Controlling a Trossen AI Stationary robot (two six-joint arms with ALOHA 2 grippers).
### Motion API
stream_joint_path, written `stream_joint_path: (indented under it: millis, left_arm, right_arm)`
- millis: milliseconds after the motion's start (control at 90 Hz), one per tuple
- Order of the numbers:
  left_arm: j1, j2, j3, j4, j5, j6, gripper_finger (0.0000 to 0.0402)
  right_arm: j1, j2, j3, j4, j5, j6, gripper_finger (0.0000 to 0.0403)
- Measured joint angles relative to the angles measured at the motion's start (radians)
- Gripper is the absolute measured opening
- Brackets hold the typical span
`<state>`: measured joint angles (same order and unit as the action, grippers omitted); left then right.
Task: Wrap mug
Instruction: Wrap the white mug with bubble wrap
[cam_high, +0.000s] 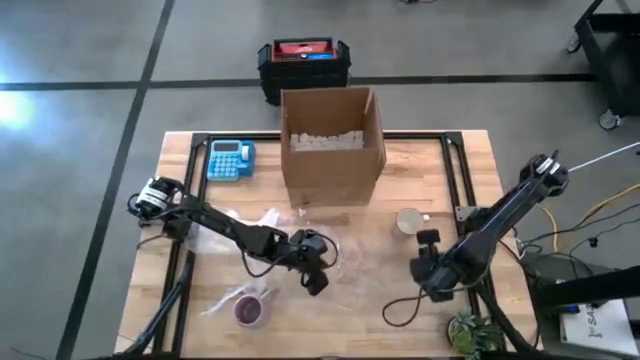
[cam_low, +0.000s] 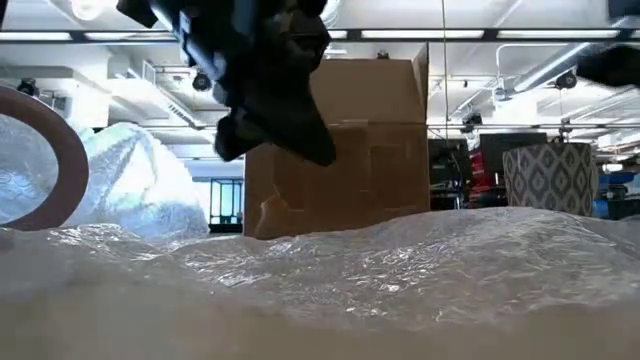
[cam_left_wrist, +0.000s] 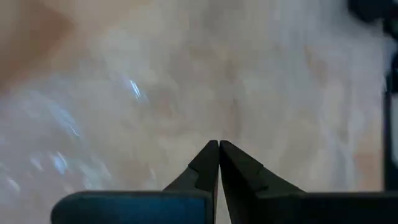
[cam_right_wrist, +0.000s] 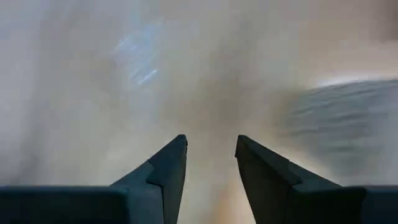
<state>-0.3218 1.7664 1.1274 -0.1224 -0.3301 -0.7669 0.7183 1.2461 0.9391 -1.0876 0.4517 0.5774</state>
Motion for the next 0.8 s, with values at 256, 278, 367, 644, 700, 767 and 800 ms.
stream_joint_path:
  millis: [256, 278, 367, 644, 700, 767, 800]
  left_arm:
    - [0.000, 0.013, 0.003, 0.113, -0.142, -0.075, 0.0000]
    - [-0.003, 0.017, 0.003, 0.129, -0.151, -0.079, 0.0000]
    - [-0.012, 0.042, 0.002, 0.167, -0.191, -0.056, 0.0000]
    - [-0.008, 0.088, 0.002, 0.239, -0.263, 0.022, 0.0000]
    - [-0.010, 0.090, 0.002, 0.244, -0.263, 0.024, 0.0000]
    - [-0.014, 0.091, 0.002, 0.238, -0.259, 0.026, 0.0000]
    - [-0.014, 0.092, 0.002, 0.241, -0.255, 0.026, 0.0000]
  right_arm:
    - [-0.197, -0.143, -0.007, -0.037, 0.046, -0.047, 0.0150]
    - [-0.221, -0.150, -0.020, -0.038, 0.017, -0.054, 0.0153]
    - [-0.301, -0.167, -0.065, -0.013, -0.090, -0.106, 0.0166]
    - [-0.396, -0.118, -0.142, 0.099, -0.194, -0.228, 0.0172]
    - [-0.400, -0.096, -0.150, 0.105, -0.190, -0.245, 0.0165]
    - [-0.403, -0.064, -0.152, 0.106, -0.197, -0.293, 0.0150]
    - [-0.403, -0.049, -0.152, 0.111, -0.209, -0.327, 0.0139]
